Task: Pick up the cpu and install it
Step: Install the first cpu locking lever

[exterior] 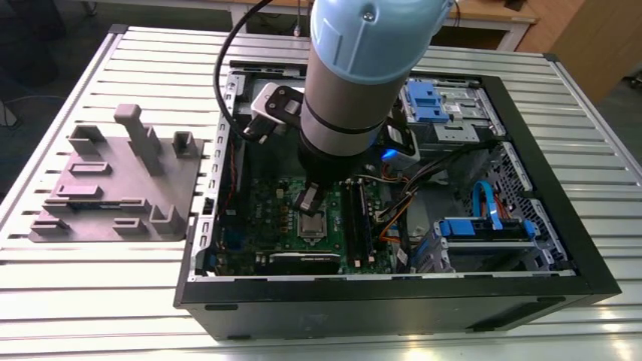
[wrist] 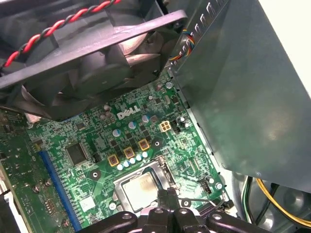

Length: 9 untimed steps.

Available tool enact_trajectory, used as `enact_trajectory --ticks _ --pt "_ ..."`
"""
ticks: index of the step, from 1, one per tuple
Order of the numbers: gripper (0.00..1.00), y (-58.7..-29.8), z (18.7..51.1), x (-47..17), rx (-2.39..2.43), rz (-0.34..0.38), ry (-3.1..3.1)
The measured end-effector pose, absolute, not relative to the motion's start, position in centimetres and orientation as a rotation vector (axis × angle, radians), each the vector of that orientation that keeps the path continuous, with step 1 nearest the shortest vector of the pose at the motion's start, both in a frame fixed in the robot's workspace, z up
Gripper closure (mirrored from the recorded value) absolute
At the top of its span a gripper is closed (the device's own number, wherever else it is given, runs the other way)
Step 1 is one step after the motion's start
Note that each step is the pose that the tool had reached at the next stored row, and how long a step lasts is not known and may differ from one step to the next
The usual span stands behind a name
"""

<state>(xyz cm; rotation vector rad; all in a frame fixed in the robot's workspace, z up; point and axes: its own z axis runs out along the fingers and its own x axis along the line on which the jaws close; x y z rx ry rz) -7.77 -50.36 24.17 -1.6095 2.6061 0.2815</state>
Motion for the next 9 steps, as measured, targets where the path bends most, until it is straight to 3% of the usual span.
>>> enact_trajectory --ticks 9 --pt "0.9 -50.36 24.16 -7.47 -1.609 0.282 2.606"
